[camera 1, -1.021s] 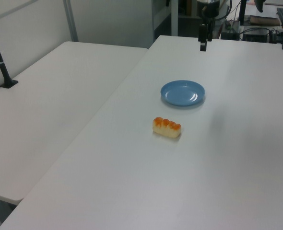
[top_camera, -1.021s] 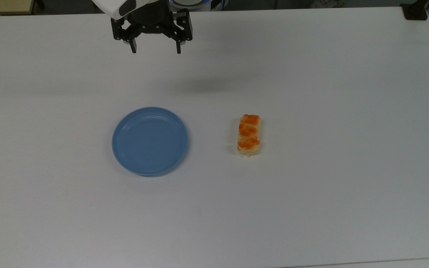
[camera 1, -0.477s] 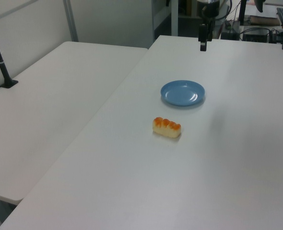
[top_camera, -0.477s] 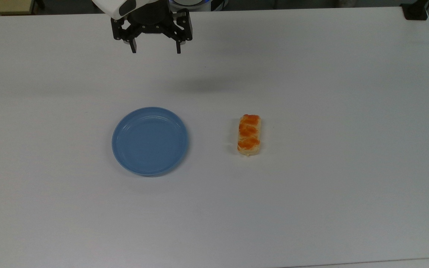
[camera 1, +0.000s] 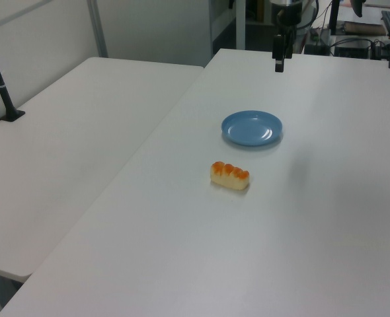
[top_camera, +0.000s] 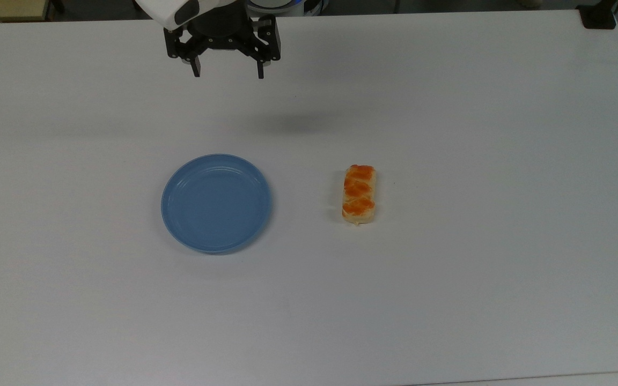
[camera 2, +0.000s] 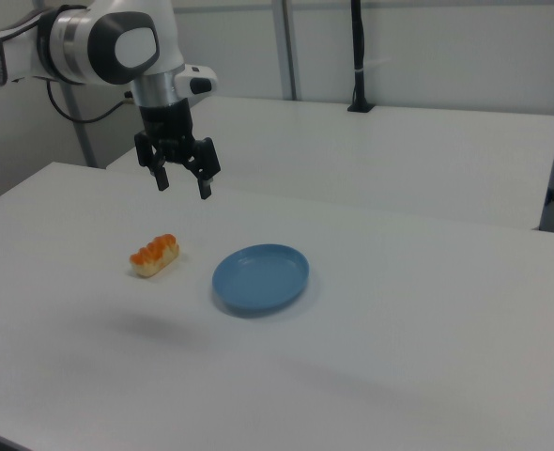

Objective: Put the bread on a plate

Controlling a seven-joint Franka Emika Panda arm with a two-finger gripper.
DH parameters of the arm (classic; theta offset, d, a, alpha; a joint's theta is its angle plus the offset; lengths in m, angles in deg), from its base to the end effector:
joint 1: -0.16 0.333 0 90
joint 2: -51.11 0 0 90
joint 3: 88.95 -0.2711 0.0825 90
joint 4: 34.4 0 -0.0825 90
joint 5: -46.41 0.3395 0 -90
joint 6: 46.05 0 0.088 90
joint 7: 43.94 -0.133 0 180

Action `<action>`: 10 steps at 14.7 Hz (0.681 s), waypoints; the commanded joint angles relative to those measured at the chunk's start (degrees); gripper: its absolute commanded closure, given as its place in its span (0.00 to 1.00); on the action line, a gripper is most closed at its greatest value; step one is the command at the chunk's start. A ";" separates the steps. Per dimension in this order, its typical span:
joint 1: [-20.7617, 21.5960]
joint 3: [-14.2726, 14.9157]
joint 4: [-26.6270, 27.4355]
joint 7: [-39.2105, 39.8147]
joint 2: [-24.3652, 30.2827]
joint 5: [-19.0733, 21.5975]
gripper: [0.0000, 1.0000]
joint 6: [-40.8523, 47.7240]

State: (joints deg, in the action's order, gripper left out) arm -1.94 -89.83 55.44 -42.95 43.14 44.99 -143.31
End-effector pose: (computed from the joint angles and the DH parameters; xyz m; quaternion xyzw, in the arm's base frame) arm 0.5534 -0.0152 0.4918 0.9999 -0.0005 -0.0050 0.0111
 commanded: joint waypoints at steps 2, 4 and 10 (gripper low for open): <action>4.73 0.53 2.27 -6.41 -0.99 2.22 0.00 -4.15; 7.10 0.62 2.45 -9.68 -2.66 2.21 0.00 -7.32; 14.13 0.71 2.10 -18.48 -10.73 1.34 0.00 -16.90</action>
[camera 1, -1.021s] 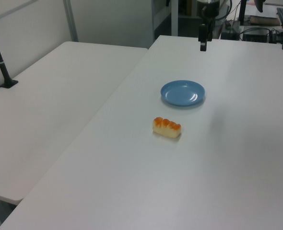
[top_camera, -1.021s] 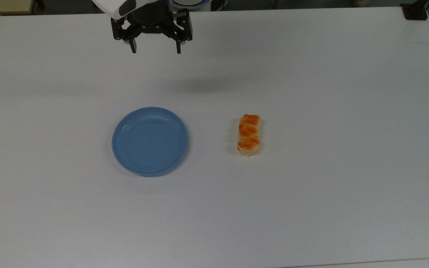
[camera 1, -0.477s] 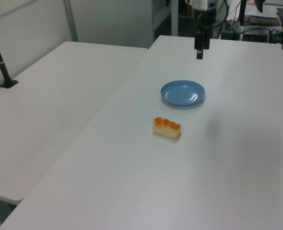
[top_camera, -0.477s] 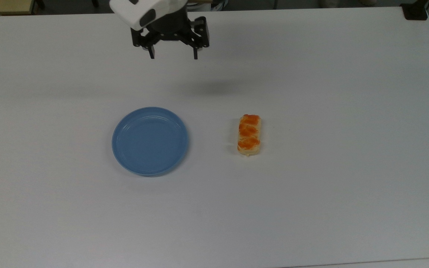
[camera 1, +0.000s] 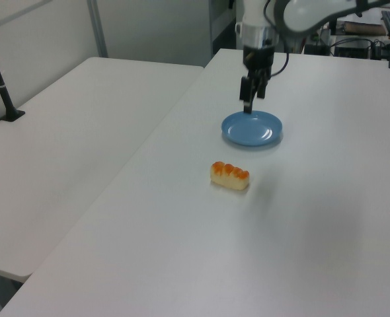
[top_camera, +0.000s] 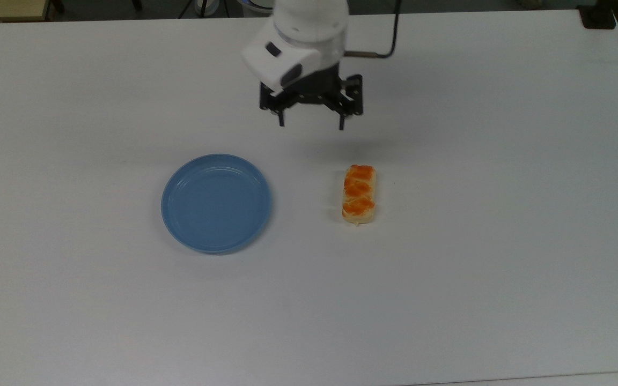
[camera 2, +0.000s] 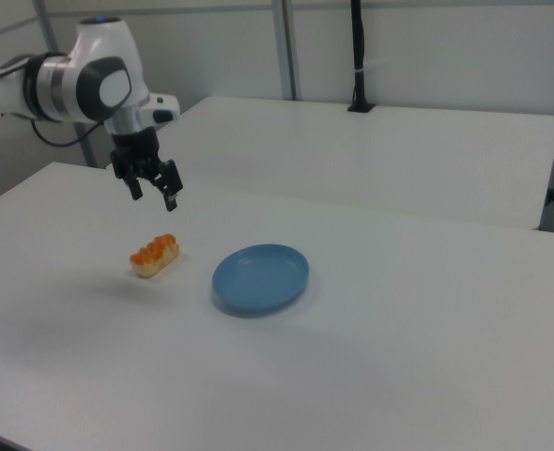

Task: Put the bread on a plate
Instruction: 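Move the open gripper over the glazed bread roll and lower it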

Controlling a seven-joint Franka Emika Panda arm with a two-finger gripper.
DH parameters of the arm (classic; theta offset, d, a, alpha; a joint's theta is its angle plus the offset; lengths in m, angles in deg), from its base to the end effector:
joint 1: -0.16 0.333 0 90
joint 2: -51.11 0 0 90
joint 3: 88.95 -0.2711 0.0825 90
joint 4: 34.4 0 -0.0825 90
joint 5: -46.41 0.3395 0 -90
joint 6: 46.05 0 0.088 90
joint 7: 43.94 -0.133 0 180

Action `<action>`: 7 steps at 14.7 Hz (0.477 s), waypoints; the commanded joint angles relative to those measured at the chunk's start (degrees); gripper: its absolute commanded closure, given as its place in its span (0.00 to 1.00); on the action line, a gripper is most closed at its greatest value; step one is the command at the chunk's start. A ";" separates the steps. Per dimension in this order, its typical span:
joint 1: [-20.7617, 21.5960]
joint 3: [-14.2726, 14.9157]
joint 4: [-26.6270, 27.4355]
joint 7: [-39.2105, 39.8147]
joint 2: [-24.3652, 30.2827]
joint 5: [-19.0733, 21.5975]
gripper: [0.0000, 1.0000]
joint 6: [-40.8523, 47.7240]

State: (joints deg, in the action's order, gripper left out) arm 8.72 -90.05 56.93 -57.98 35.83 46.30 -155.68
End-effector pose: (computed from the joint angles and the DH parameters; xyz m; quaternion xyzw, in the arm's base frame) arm 0.5866 0.0988 0.4266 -0.9989 0.0383 -0.0255 0.0070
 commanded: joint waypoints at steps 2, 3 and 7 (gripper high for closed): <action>5.49 0.93 0.61 -7.21 -7.12 -1.37 0.00 -7.86; 6.20 0.93 0.52 -8.62 -8.36 -2.34 0.00 -8.84; 8.31 0.84 0.52 -13.72 -13.63 -6.03 0.00 -13.58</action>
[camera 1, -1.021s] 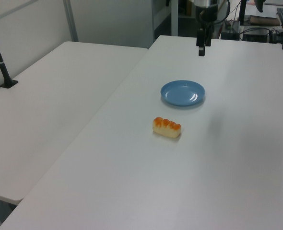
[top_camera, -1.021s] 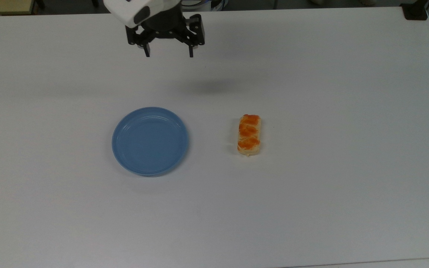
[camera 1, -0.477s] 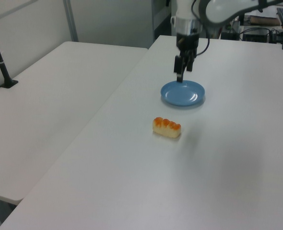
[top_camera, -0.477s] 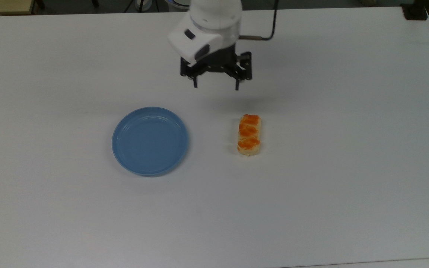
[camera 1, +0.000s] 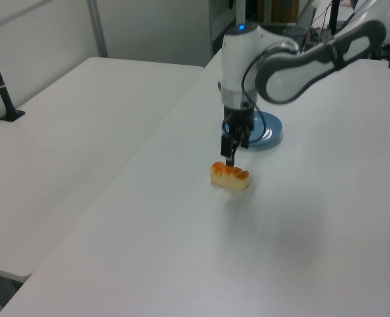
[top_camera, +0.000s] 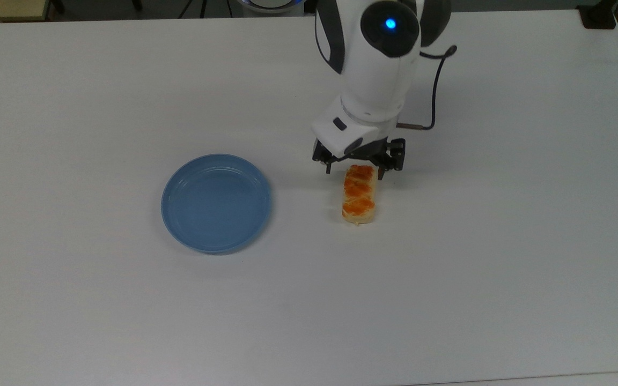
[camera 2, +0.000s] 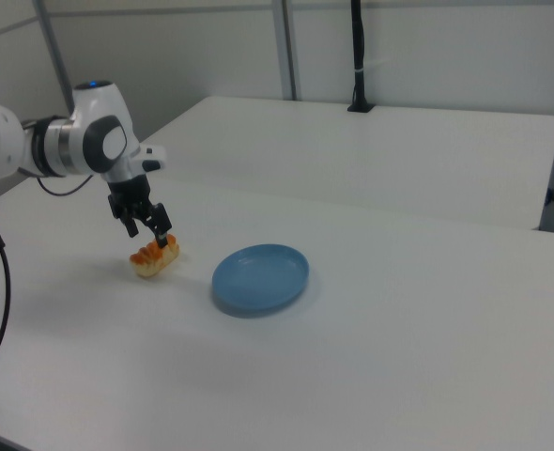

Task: Put the bread on a plate
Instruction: 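Move the open gripper over the glazed bread roll and lower it, then close the gripper on the glazed bread roll, then carry the bread roll over the blue plate and lower it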

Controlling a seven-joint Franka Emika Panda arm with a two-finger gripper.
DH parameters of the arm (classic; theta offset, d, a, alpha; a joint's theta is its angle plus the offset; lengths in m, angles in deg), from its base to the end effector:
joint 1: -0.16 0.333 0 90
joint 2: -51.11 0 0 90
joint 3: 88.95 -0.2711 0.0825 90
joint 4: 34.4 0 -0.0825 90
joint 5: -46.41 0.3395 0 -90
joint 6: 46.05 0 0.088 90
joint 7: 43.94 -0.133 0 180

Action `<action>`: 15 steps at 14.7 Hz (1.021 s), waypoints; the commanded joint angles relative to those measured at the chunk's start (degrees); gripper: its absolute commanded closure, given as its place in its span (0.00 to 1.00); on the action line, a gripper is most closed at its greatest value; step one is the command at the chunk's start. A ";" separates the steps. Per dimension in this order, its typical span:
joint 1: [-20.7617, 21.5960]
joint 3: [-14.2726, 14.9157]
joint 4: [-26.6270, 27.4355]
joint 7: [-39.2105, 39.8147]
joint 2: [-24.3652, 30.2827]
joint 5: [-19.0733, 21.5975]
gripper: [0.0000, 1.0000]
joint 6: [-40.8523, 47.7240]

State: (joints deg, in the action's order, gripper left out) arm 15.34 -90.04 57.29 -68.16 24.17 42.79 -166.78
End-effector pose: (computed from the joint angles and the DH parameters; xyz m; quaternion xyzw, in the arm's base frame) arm 0.6032 0.1703 0.3175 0.9981 -0.0548 0.0253 0.0154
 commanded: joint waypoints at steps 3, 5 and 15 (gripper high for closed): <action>1.70 0.83 0.16 -4.17 -3.82 -4.11 0.15 -4.68; 1.61 0.83 0.34 -3.82 -4.00 -4.90 0.44 -4.69; -1.73 12.13 -0.01 18.20 1.98 -4.56 0.69 1.47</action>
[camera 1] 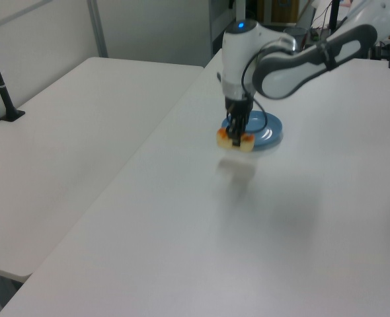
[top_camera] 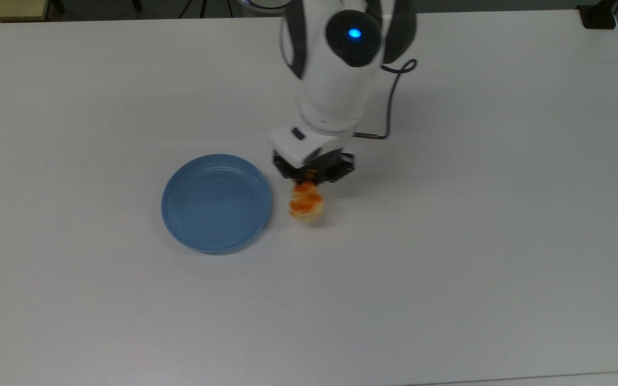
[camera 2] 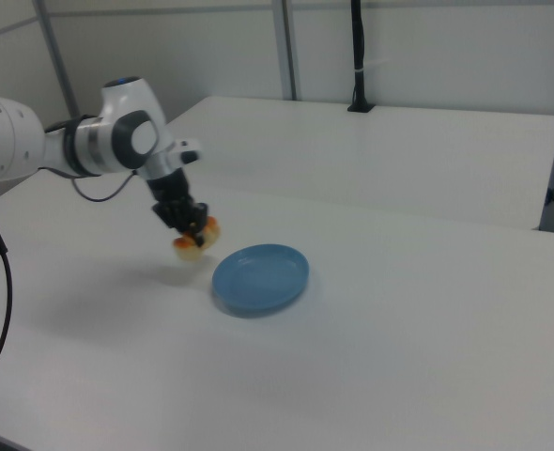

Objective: Put the bread on a plate

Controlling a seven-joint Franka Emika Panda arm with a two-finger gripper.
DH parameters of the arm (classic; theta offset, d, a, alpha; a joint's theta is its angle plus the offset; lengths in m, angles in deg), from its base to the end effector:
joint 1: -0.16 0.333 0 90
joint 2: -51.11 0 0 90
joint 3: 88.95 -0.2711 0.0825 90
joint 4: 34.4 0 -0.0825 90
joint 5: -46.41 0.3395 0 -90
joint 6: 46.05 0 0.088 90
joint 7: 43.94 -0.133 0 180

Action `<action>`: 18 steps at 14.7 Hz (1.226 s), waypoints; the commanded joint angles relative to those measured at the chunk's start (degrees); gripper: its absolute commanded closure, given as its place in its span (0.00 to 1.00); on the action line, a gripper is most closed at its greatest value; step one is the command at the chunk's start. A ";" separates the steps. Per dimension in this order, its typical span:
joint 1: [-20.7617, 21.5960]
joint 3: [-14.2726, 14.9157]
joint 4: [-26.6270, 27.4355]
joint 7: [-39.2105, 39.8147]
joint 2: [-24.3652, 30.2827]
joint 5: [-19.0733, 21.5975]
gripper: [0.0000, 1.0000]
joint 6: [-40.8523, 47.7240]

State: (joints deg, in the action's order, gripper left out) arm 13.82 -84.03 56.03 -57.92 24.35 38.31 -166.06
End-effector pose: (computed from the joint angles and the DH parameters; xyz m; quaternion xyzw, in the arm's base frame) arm 0.6236 0.0914 0.3296 0.9964 -0.0067 0.0405 0.0747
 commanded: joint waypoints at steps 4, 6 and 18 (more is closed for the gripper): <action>-2.66 10.46 1.77 14.15 0.92 0.10 0.64 -1.01; -3.19 10.37 1.86 13.63 -0.49 0.19 0.44 -1.63; -6.77 4.15 1.42 6.94 14.16 1.93 0.00 16.00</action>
State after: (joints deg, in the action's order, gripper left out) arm 10.68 -75.45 55.00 -51.11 29.59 38.56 -156.98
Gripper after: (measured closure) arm 0.000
